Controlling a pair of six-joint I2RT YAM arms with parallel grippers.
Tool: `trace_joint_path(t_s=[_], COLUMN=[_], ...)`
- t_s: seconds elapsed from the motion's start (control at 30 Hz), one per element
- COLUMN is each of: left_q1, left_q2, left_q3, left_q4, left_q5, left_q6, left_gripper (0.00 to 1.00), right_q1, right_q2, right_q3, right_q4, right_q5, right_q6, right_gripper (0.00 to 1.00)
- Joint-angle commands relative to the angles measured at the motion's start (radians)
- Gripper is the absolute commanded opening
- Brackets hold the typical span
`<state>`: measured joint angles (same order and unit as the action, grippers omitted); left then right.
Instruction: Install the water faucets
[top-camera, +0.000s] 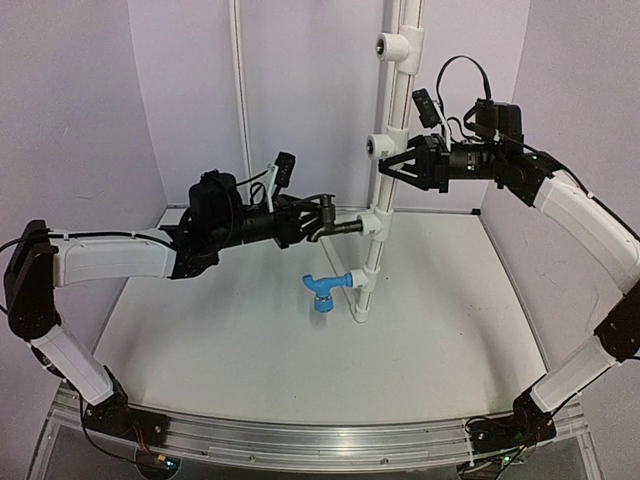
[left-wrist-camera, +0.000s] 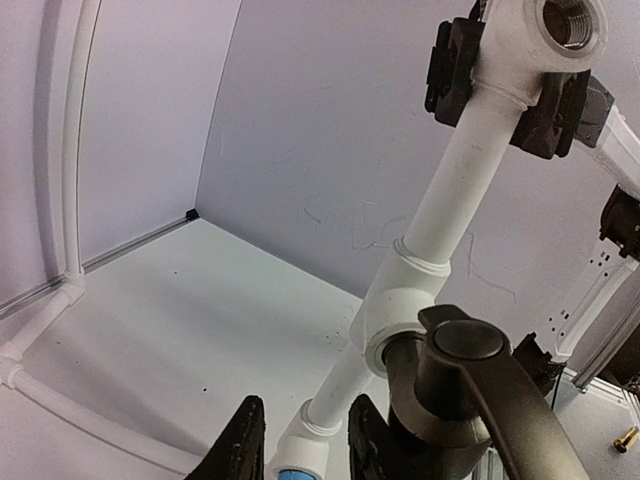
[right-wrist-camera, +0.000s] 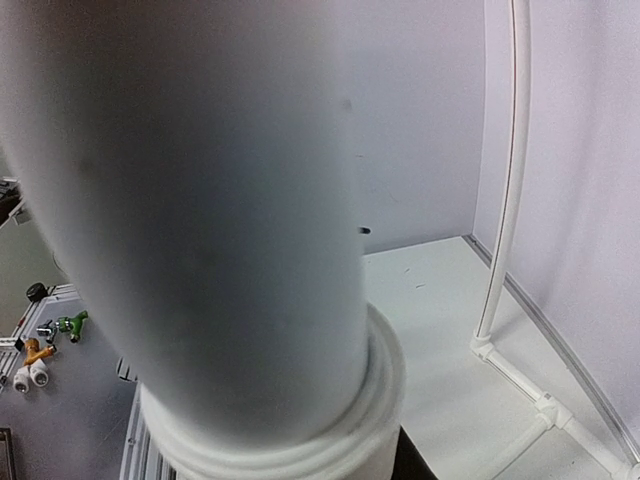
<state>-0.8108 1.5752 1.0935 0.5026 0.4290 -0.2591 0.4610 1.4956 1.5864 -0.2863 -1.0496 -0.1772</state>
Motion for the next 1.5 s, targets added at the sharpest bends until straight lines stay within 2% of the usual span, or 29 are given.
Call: trace_joint_path(t_s=[0.0,0.23,0.37,0.53,0.7,0.83,1.13,1.33,1.47], left_q1=[-0.05,-0.056,-0.044,0.042,0.103,0.143,0.147,0.124,0.075], left_q2=[-0.096,-0.141,-0.198,-0.265,-0.293,-0.208,0.003,0.065,0.114], left_q3=[0.047,0.02,-0.033,-0.001,0.048,0.187,0.467,0.566,0.636], left_q4=[-0.014,-0.089,-0.127,-0.376,-0.482,-0.581,-0.618,-0.67,-0.774], left_q5=[0.117,0.075,-0.041,-0.123,-0.12,0.025,0.386,0.434,0.422], left_q6=[0.068,0.145,0.111,-0.043,-0.121,-0.195,-0.317,-0.297,-0.238], left_gripper=[0.31,0.36,0.38,0.54,0.64,0.65,0.76,0.73,0.65], right_q1=[-0.013,-0.012,-0.013,-0.012,-0.012,-0.013,-0.013,-0.012,-0.012], right_q2=[0.042,0.046,0.045,0.046,0.047,0.046,0.043,0.046,0.047], right_q3=[-0.024,-0.015,-0.011,-0.009,-0.011,-0.012,-0.004,-0.001,0.001], right_q4=[-0.178,-0.183,-0.188,-0.189,-0.189,-0.189,-0.188,-0.186,-0.188], right_q5=[0.105,0.109,0.112,0.11,0.103,0.099,0.1,0.101,0.103], right_q6=[0.058,0.06,0.054,0.05,0.048,0.047,0.045,0.045,0.043], right_gripper=[0.0,0.0,0.0,0.0,0.0,0.0,0.0,0.0,0.0])
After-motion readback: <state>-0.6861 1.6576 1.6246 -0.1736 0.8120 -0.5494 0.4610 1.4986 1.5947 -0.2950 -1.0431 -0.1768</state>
